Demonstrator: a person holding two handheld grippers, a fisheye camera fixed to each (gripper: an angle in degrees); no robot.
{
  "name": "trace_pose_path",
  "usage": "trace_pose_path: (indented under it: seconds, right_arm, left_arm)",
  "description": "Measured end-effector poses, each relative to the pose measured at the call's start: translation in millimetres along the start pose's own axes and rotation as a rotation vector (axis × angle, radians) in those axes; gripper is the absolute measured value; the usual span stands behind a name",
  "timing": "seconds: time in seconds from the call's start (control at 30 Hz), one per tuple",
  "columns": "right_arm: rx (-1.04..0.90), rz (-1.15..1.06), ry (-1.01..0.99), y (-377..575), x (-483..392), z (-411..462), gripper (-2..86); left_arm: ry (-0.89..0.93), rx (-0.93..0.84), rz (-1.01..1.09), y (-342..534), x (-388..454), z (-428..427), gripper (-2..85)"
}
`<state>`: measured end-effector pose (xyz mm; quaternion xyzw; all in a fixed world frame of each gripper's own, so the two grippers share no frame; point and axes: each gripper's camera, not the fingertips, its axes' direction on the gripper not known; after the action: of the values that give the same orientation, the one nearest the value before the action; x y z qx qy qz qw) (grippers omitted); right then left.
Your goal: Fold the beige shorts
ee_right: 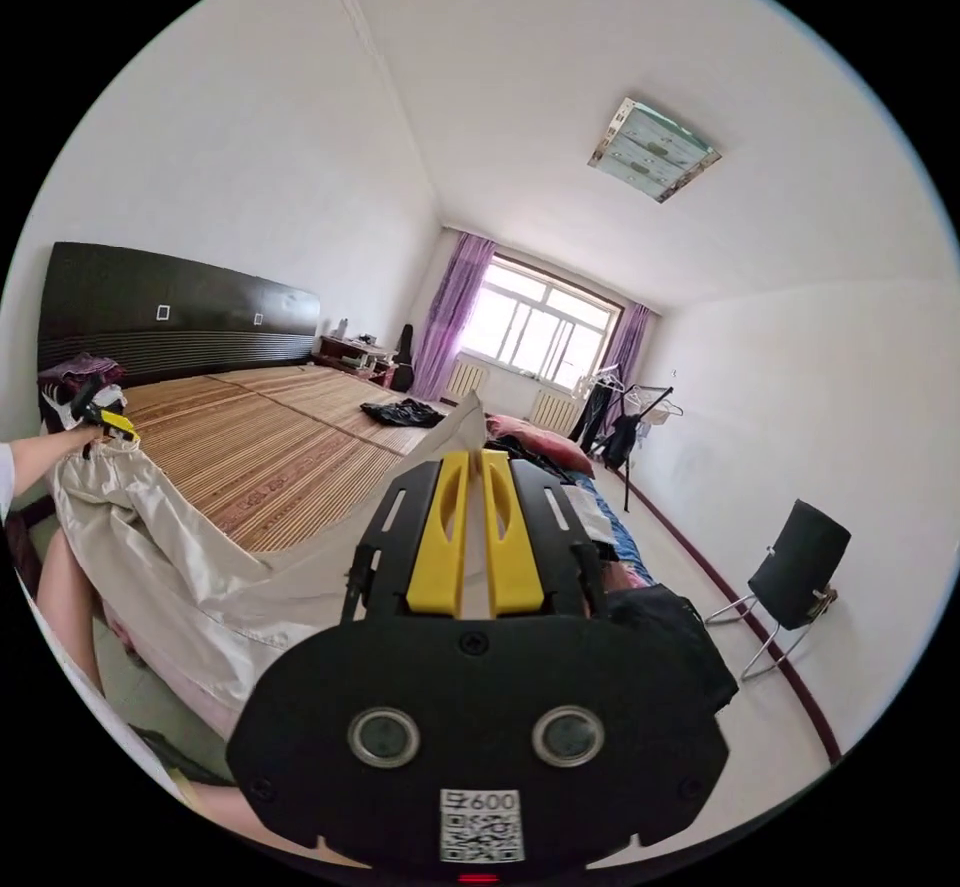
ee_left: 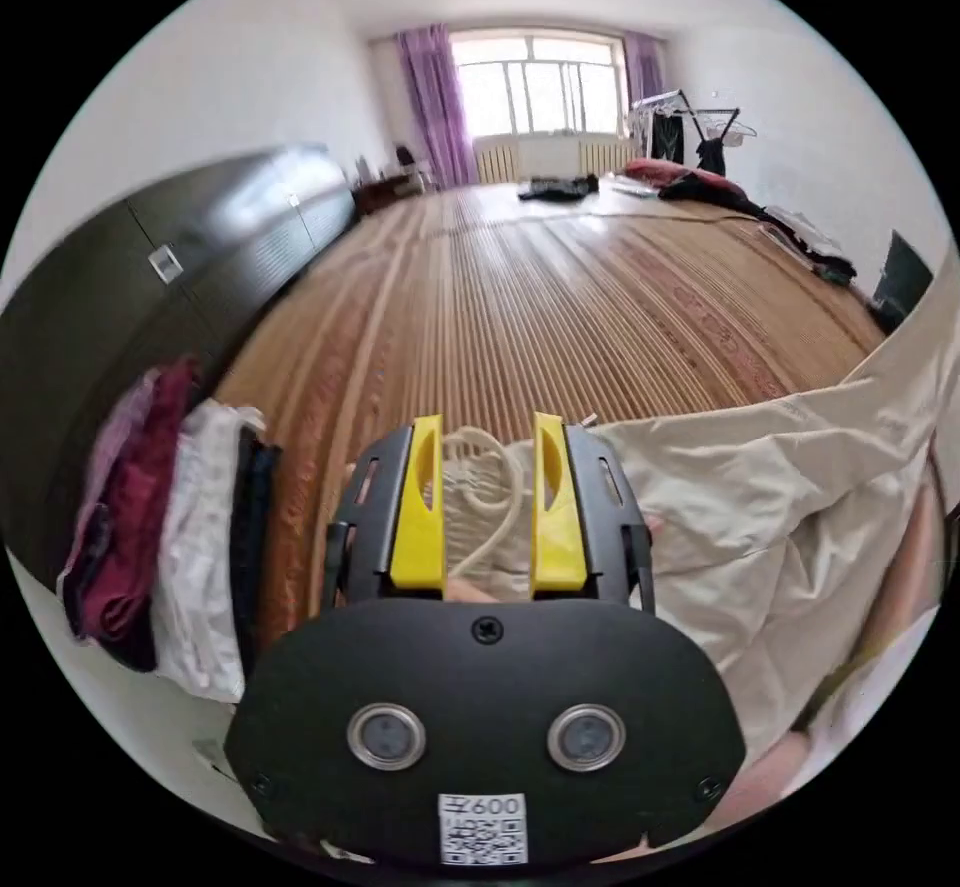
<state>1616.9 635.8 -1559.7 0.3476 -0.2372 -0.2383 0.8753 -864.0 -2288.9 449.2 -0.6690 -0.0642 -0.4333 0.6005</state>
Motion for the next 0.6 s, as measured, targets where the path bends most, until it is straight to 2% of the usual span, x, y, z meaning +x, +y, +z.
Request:
trace_pose_path:
  seconds: [0.07, 0.17, 0.33, 0.37, 0.4, 0.43, 0.6]
  right_arm:
    - [-0.017, 0.011, -0.011, 1.5, -4.9, 7.1, -0.9]
    - [-0.036, -0.001, -0.018, -1.9, -13.3, 13.1, -0.9]
    - [-0.060, -0.072, 0.039, -10.2, -25.4, 9.9, -0.9]
    - [-0.068, -0.081, 0.052, -11.2, -26.4, 9.2, -0.9]
    - [-0.073, -0.080, 0.057, -12.0, -25.8, 9.2, -0.9]
    - [-0.075, -0.076, 0.056, -12.6, -24.8, 9.6, -0.9]
    - [-0.074, 0.026, 0.009, -19.3, -4.3, 13.7, -0.9]
  left_arm:
    - [0.043, -0.074, -0.059, -6.9, -7.3, 17.4, 14.9]
    - [-0.003, -0.149, -0.152, -14.1, -14.2, 35.2, 16.6]
    - [-0.156, -0.056, -0.348, -10.5, -36.4, 2.0, 18.2]
    - [-0.149, -0.058, -0.402, -4.0, -47.5, -4.0, 18.2]
    - [-0.048, -0.123, -0.440, 1.6, -59.6, 4.0, 18.0]
    - [0.006, -0.179, -0.451, 4.2, -63.9, 12.1, 18.0]
    - [-0.050, -0.199, -0.268, 13.5, -36.2, -7.9, 10.2]
